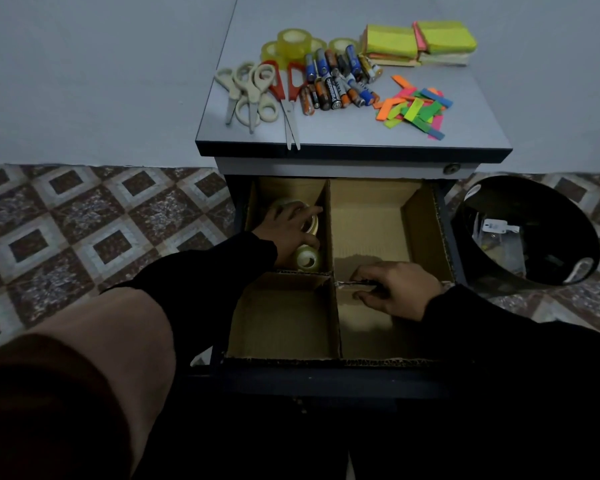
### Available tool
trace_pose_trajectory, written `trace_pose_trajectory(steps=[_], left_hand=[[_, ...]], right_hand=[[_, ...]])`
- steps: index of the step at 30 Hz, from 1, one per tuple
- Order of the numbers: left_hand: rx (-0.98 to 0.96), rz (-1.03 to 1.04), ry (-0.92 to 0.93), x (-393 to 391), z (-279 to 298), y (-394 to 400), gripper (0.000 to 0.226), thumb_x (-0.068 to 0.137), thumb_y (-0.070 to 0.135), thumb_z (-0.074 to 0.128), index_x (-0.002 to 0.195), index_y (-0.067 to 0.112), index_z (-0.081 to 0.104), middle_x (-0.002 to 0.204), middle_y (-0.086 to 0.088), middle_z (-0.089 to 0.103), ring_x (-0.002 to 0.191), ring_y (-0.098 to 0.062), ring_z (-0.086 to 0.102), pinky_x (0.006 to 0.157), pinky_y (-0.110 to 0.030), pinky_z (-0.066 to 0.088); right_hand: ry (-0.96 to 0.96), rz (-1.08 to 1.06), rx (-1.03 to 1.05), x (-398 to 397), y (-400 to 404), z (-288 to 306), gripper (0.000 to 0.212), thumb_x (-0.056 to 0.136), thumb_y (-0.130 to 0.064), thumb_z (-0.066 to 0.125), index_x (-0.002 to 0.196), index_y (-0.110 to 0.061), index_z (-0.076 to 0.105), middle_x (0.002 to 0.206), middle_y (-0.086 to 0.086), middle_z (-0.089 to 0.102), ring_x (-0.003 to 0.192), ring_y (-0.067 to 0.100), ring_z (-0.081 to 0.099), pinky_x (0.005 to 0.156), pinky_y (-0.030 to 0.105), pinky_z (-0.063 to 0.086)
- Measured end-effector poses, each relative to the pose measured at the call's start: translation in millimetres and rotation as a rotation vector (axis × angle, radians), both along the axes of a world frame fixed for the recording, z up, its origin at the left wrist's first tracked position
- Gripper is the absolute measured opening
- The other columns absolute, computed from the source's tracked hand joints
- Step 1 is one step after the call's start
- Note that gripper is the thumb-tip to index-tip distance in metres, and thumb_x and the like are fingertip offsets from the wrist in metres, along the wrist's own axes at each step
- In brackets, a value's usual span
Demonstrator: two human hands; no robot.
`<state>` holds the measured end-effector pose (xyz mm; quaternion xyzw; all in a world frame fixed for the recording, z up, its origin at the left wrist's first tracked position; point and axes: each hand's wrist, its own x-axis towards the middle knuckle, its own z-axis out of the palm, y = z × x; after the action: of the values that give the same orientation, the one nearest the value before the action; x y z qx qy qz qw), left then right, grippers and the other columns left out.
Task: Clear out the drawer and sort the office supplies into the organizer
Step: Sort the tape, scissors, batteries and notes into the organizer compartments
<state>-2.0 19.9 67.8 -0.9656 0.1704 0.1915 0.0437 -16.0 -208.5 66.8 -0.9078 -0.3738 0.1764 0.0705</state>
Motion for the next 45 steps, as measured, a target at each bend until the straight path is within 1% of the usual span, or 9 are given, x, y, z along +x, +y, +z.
trace_pose_trajectory(steps=[7,19,22,25,31,34,36,41,45], left_hand=[[0.024,-0.012,0.005,5,-8,0,0.045,0.084,0.029,0.064,0.125,0.041,0.051,0.157,0.001,-0.013,0.143,-0.031,-0.016,0.112,-0.056,-0.007],[-0.027,0.004,0.02,6,-13,2,0.05,0.087,0.021,0.06,0.132,0.037,0.044,0.157,0.002,-0.014,0.143,-0.031,-0.015,0.114,-0.052,-0.002],[-0.048,0.02,0.007,4,-7,5,0.06,0.087,0.015,0.06,0.139,0.035,0.036,0.157,0.001,-0.011,0.145,-0.029,-0.008,0.116,-0.047,0.005],[-0.146,0.074,0.016,-3,8,8,0.058,0.085,0.014,0.065,0.136,0.029,0.043,0.157,-0.001,0.008,0.143,-0.026,0.013,0.116,-0.036,0.019],[-0.514,0.237,-0.031,-26,47,13,0.044,0.081,0.012,0.07,0.124,0.019,0.058,0.122,-0.003,0.06,0.106,-0.015,0.058,0.094,-0.026,0.046],[-0.697,0.239,-0.079,-29,72,16,0.04,0.078,0.005,0.072,0.116,0.011,0.064,0.102,-0.006,0.067,0.075,0.007,0.057,0.076,-0.007,0.044],[-0.765,0.263,-0.101,-25,90,19,0.035,0.079,0.003,0.069,0.114,0.007,0.064,0.092,-0.005,0.067,0.063,0.009,0.054,0.07,-0.003,0.041],[-0.852,0.319,-0.12,-3,134,29,0.034,0.078,0.008,0.074,0.11,0.012,0.064,0.087,0.001,0.065,0.063,-0.002,0.055,0.077,-0.018,0.051],[-0.813,0.333,-0.248,27,159,42,0.032,0.075,0.012,0.077,0.105,0.018,0.064,0.086,0.003,0.063,0.064,-0.003,0.055,0.07,-0.011,0.047]], right_hand=[[-0.022,0.009,-0.02,0,1,1,0.033,0.092,-0.039,0.05,0.123,-0.028,0.05,0.115,-0.003,0.061,0.102,0.015,0.057,0.086,0.027,0.043],[-0.014,0.014,0.008,2,-2,-5,0.031,0.091,-0.038,0.052,0.121,-0.029,0.052,0.117,-0.004,0.061,0.104,0.014,0.056,0.086,0.027,0.044],[0.002,0.005,0.017,2,-2,-5,0.031,0.091,-0.038,0.053,0.121,-0.028,0.054,0.117,-0.004,0.061,0.104,0.015,0.057,0.086,0.027,0.045],[0.04,-0.012,0.045,1,-2,1,0.035,0.086,-0.043,0.059,0.116,-0.026,0.056,0.115,-0.005,0.061,0.102,0.015,0.058,0.085,0.028,0.047],[-0.016,-0.024,0.147,8,-2,42,0.038,0.084,-0.048,0.061,0.113,-0.023,0.057,0.111,-0.007,0.059,0.09,0.008,0.055,0.077,0.023,0.046],[-0.057,-0.028,0.146,18,5,68,0.031,0.086,-0.04,0.06,0.111,-0.022,0.057,0.106,-0.004,0.063,0.089,0.011,0.058,0.08,0.03,0.05],[-0.08,-0.029,0.137,27,11,88,0.028,0.086,-0.039,0.061,0.108,-0.021,0.058,0.101,-0.004,0.064,0.088,0.011,0.06,0.08,0.034,0.05],[-0.137,-0.003,0.173,57,29,135,0.023,0.087,-0.031,0.061,0.106,-0.019,0.057,0.099,-0.005,0.061,0.088,0.013,0.057,0.081,0.032,0.048],[-0.198,-0.018,0.231,92,44,162,0.021,0.088,-0.031,0.061,0.105,-0.019,0.058,0.103,-0.001,0.064,0.086,0.014,0.058,0.081,0.033,0.049]])
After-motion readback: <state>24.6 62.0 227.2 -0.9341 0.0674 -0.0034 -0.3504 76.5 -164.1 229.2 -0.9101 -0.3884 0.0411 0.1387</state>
